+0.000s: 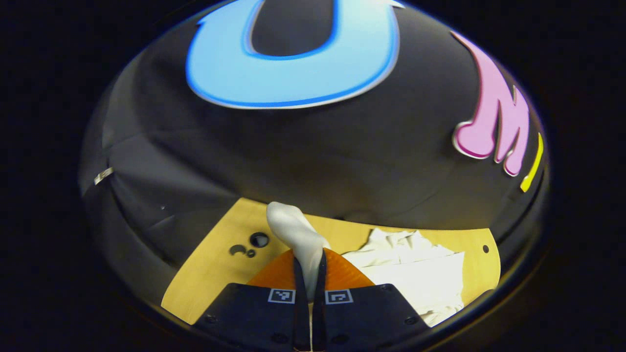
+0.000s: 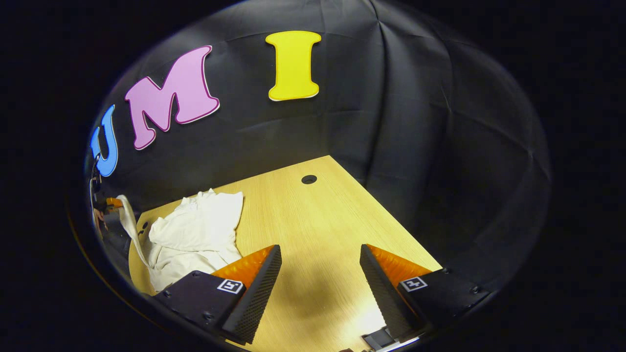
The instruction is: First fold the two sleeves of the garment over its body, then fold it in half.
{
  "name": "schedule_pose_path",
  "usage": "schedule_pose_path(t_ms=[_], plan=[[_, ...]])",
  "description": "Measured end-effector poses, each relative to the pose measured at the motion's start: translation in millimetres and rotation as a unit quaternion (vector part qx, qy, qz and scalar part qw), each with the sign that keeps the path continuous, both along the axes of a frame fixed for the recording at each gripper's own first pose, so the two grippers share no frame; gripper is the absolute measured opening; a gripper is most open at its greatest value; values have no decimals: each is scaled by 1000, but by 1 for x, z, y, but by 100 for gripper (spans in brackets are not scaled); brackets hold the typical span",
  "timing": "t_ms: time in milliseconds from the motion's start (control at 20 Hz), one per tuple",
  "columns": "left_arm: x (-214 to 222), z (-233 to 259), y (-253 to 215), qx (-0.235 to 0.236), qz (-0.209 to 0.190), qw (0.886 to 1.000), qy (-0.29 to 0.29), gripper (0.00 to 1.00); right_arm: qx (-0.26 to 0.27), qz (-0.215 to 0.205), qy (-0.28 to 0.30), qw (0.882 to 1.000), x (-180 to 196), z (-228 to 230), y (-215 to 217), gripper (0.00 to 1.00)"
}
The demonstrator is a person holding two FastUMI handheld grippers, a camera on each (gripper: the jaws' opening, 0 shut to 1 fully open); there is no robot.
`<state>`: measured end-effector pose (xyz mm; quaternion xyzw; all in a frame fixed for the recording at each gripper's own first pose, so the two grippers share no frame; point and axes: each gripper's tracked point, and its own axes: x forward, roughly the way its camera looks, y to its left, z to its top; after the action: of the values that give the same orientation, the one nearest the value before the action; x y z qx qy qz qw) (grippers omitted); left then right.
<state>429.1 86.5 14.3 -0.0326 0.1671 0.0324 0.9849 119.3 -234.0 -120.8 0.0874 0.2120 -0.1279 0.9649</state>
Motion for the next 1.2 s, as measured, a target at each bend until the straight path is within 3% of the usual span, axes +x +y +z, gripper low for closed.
schedule_pose_path(t_ms=[250, 300, 550, 750, 850, 900, 1200], plan=[[22, -2, -121, 46, -100, 994, -6, 3, 4, -2, 12, 1000, -5, -14, -3, 99], [24, -6, -146, 52, -116, 992, -5, 7, 6, -1, 18, 1000, -7, -19, -4, 99], [31, -42, -253, 88, -188, 978, 12, 7, 25, -6, 39, 999, -8, -38, 2, 99], [32, -85, -303, 97, -211, 972, 35, 9, 37, -3, 43, 998, -6, -43, 8, 99], [29, -105, -321, 93, -229, 968, 54, 18, 32, -1, 47, 998, -5, -47, 7, 99], [30, -115, -331, 90, -235, 966, 63, 17, 30, 0, 49, 998, -5, -48, 7, 99], [6, -116, -376, 44, -299, 952, 54, 72, 41, 4, 57, 997, -3, -57, 13, 99]])
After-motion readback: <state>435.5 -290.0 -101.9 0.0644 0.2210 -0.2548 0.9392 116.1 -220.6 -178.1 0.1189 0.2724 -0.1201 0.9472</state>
